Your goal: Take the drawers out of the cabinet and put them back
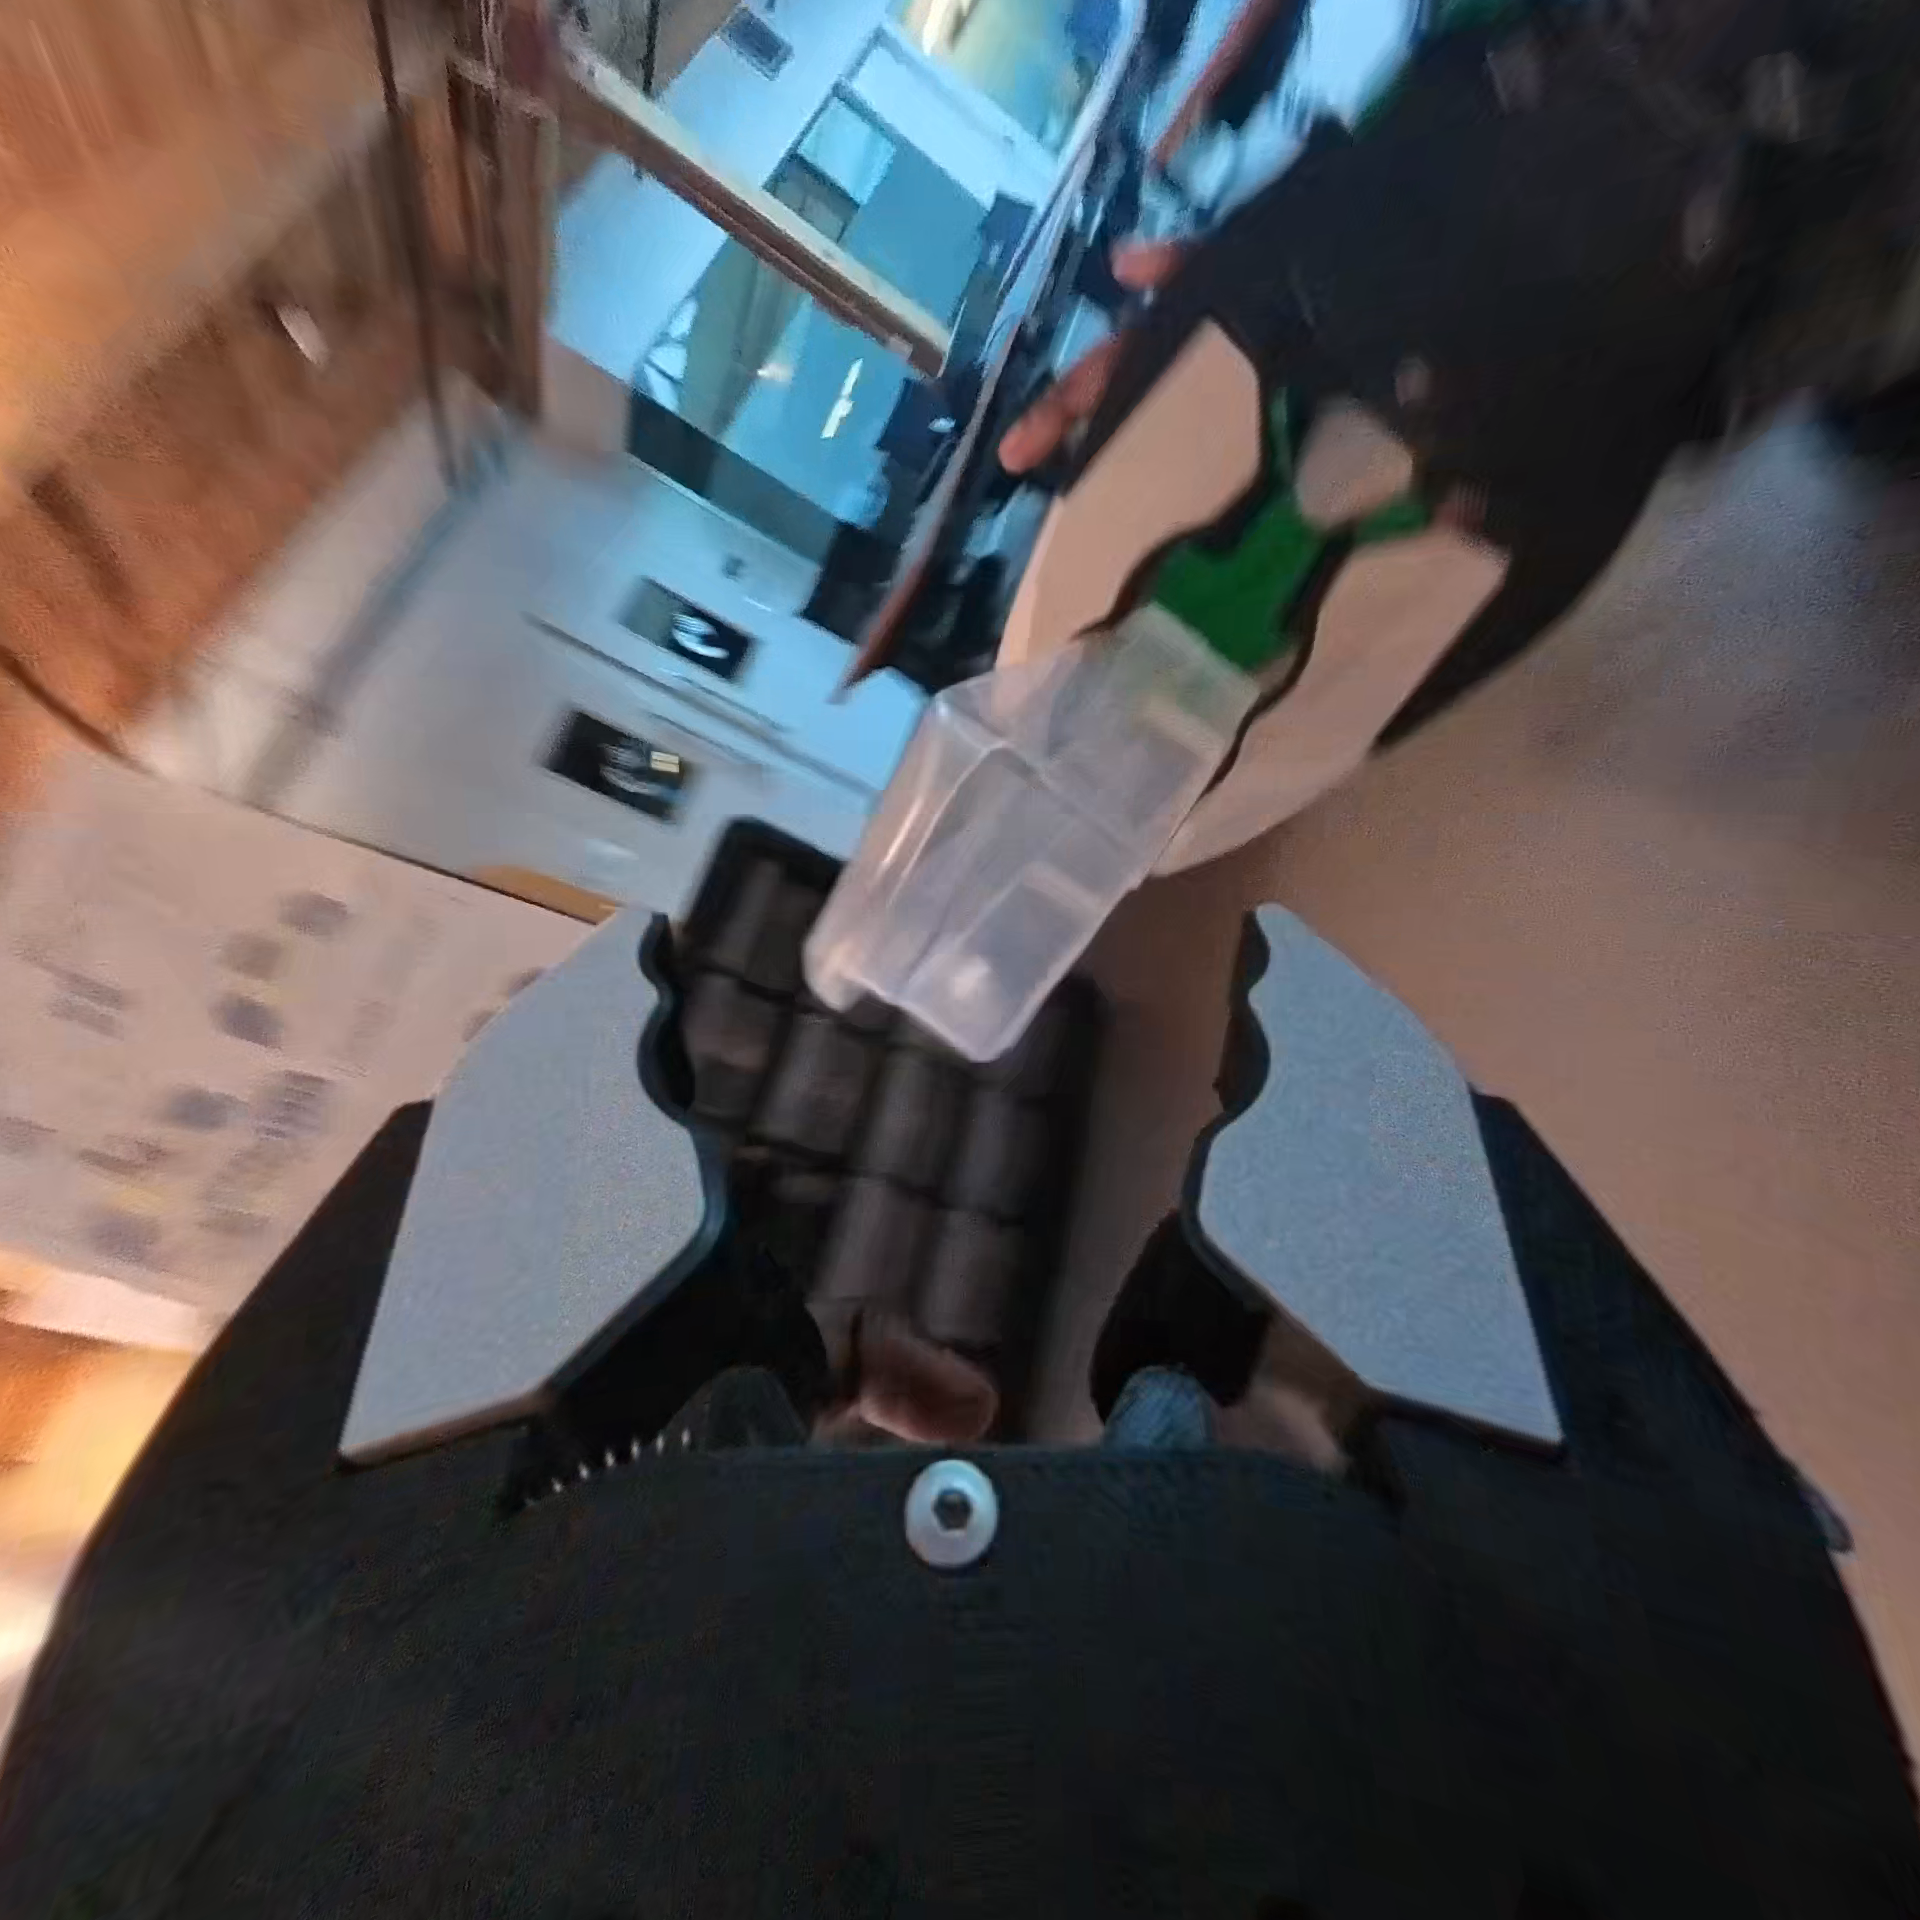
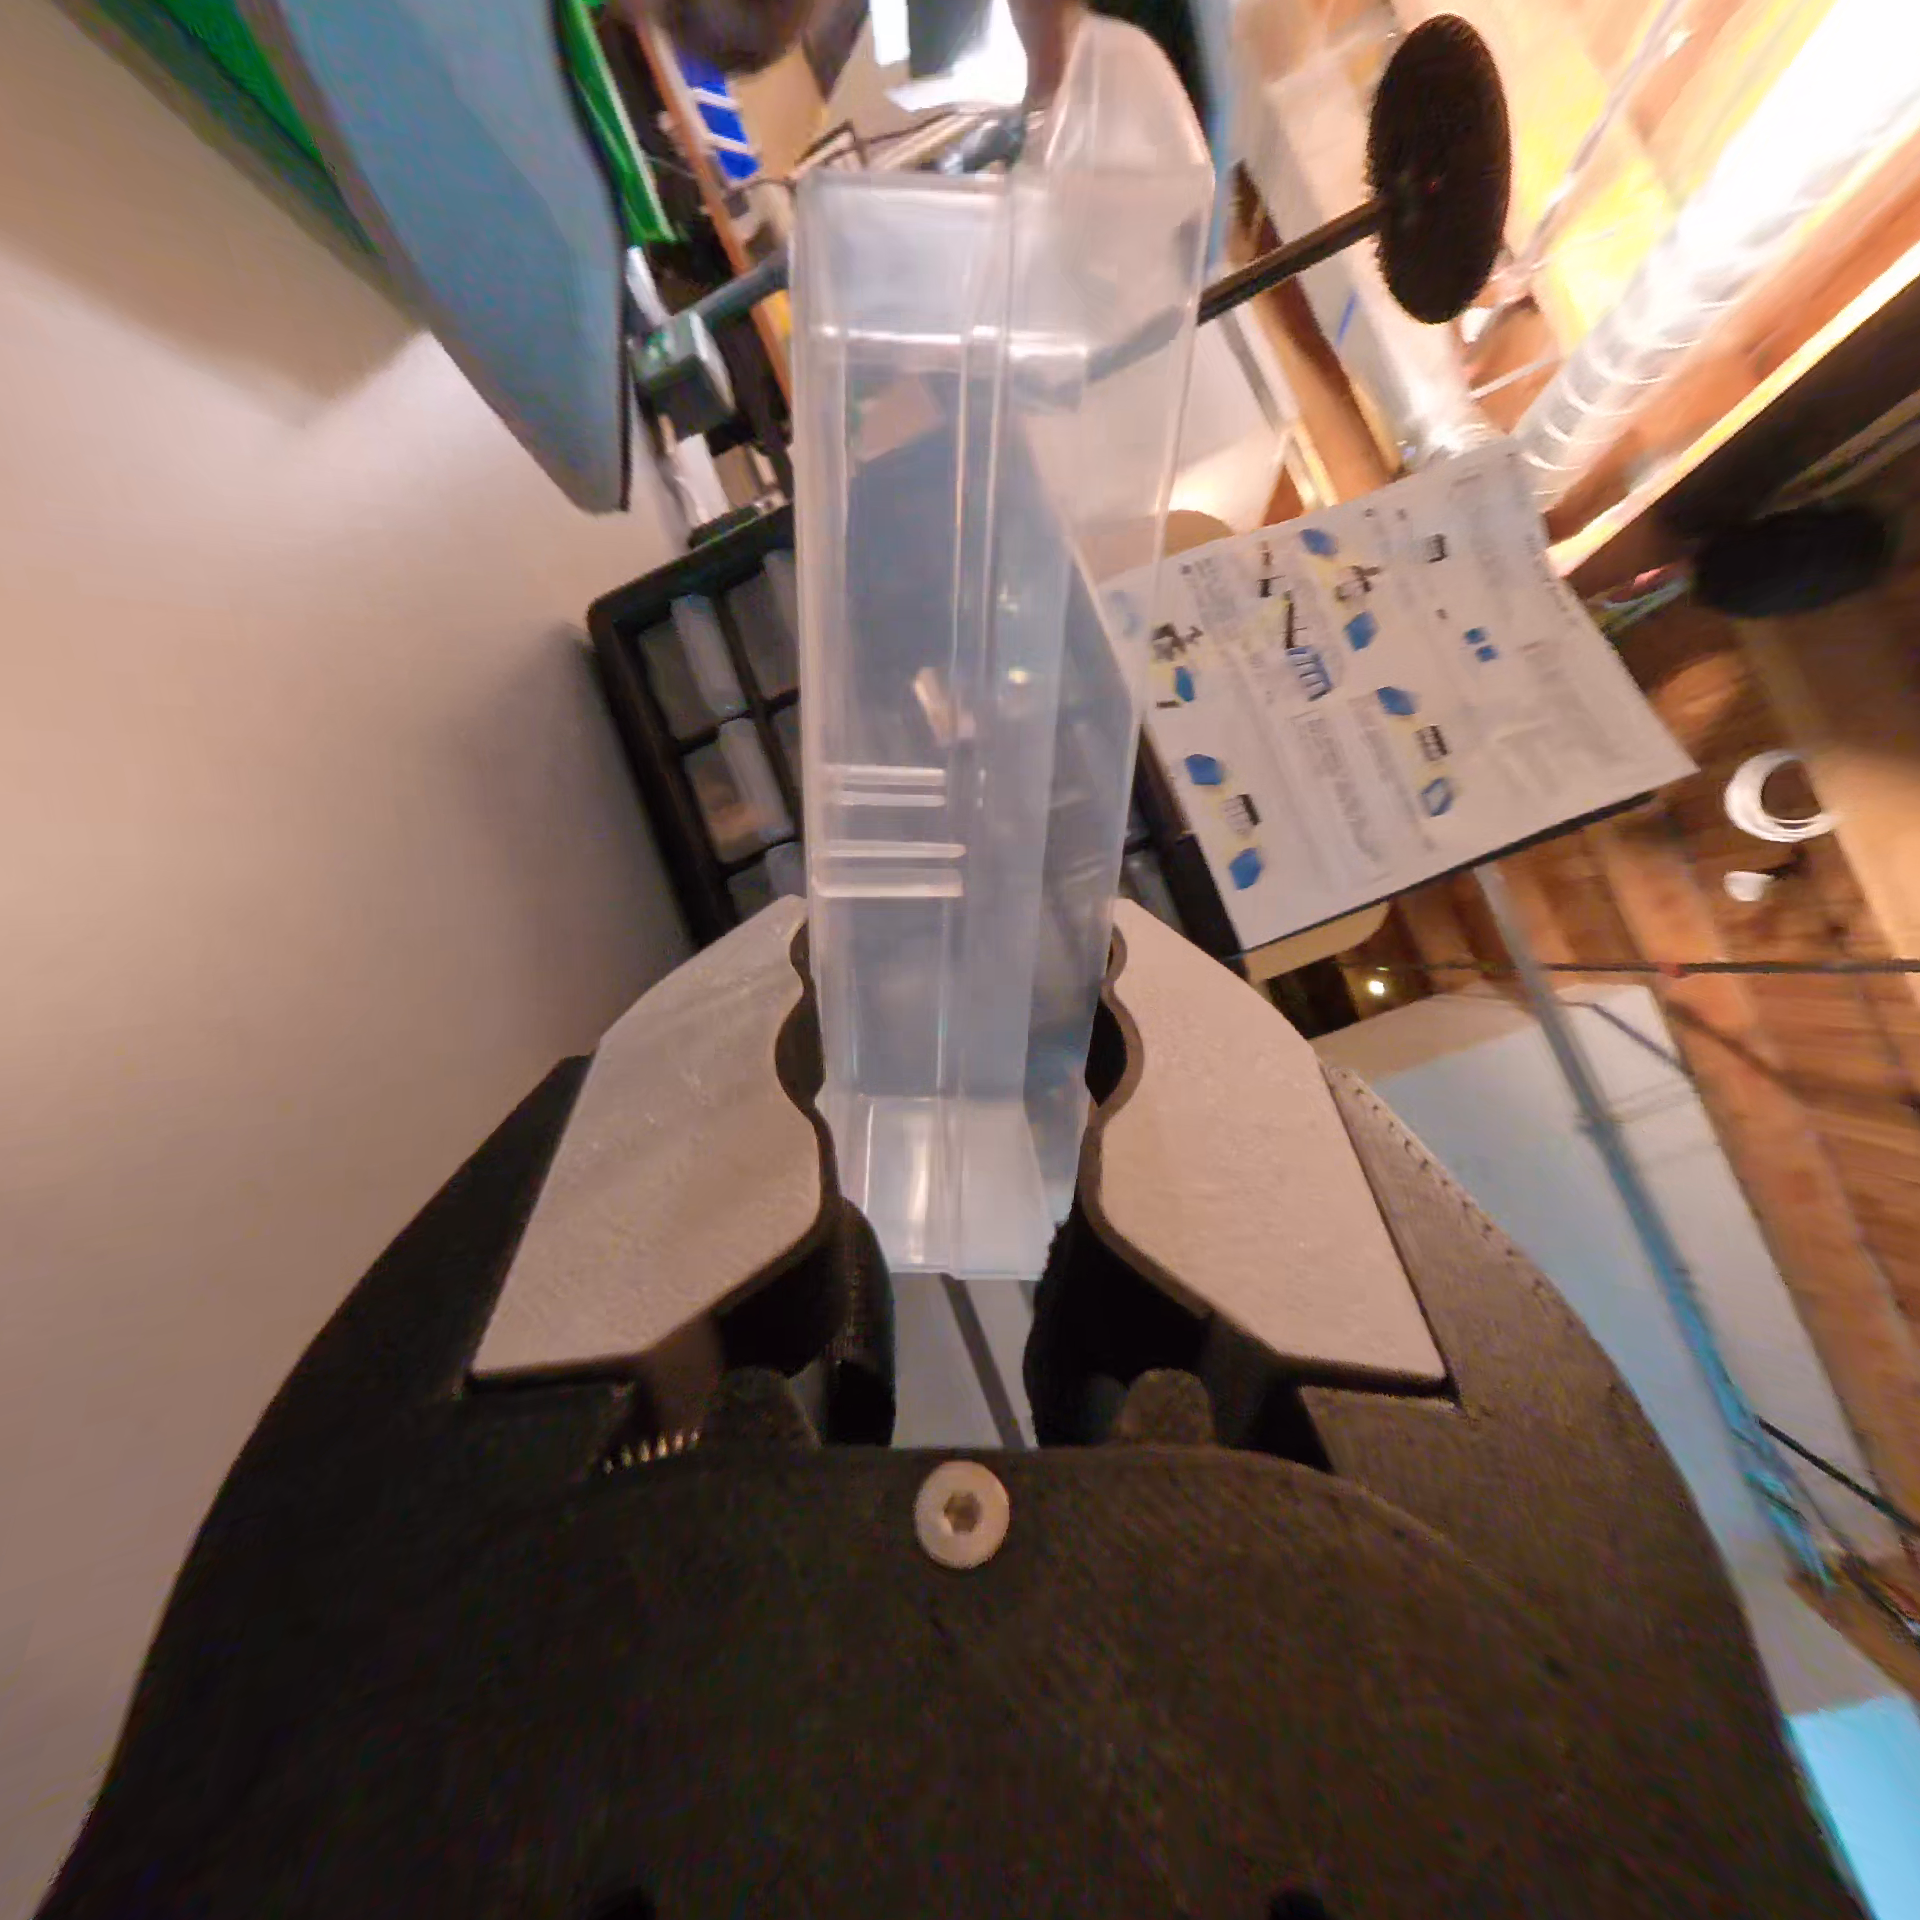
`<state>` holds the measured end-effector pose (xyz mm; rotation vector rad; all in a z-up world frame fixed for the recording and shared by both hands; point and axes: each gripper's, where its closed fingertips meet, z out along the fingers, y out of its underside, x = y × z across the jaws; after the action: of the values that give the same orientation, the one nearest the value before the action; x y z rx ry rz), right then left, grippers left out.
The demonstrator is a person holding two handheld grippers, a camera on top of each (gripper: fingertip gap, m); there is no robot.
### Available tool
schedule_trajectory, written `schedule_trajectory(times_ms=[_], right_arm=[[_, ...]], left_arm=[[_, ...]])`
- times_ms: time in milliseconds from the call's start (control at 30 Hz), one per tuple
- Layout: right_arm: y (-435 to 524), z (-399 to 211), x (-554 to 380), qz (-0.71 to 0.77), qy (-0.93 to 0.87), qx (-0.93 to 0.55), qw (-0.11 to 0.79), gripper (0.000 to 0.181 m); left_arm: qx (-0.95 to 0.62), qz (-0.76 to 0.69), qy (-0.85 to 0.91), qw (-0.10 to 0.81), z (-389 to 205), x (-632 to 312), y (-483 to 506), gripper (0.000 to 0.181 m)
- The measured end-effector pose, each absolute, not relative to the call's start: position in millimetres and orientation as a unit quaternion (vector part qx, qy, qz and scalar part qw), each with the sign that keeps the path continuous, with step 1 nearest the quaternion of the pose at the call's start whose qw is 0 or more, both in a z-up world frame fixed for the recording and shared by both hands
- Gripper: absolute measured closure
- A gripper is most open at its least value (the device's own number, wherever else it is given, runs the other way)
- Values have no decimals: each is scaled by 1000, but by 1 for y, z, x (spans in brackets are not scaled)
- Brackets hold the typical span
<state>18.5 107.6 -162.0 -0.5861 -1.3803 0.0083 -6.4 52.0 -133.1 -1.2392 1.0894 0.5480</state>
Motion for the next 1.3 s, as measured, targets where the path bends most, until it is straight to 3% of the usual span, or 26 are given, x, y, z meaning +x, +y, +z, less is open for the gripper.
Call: schedule_trajectory(times_ms=[100, 167, 233, 333, 633, 800, 867, 1033, 1300], right_arm=[[105, -175, 15, -1, -658, -254, 709, 133], [99, -178, 13, -10, -669, -235, 705, 133], [97, -178, 12, -21, -669, -224, 709, 133], [100, -176, 13, -33, -665, -217, 714, 133], [123, -155, 24, 70, -581, -326, 743, 125], [128, -133, 11, 291, -548, -479, 621, 174], [139, -114, -2, 333, -552, -547, 534, 181], [216, -90, -44, 240, -588, -652, 415, 181], [297, -90, -91, 174, -541, -713, 411, 181]], left_arm=[[-474, 373, 556, 571, -146, -6, 55, 88], [-456, 387, 570, 563, -153, 0, 57, 100], [-445, 392, 576, 562, -155, 4, 57, 124], [-443, 401, 584, 549, -160, 4, 56, 132], [-489, 525, 481, 504, -127, -54, 58, 133], [-520, 593, 428, 442, -125, -104, 63, 133], [-522, 608, 416, 430, -126, -112, 67, 133], [-547, 615, 391, 412, -133, -125, 79, 133], [-575, 624, 385, 364, -142, -131, 94, 133]])
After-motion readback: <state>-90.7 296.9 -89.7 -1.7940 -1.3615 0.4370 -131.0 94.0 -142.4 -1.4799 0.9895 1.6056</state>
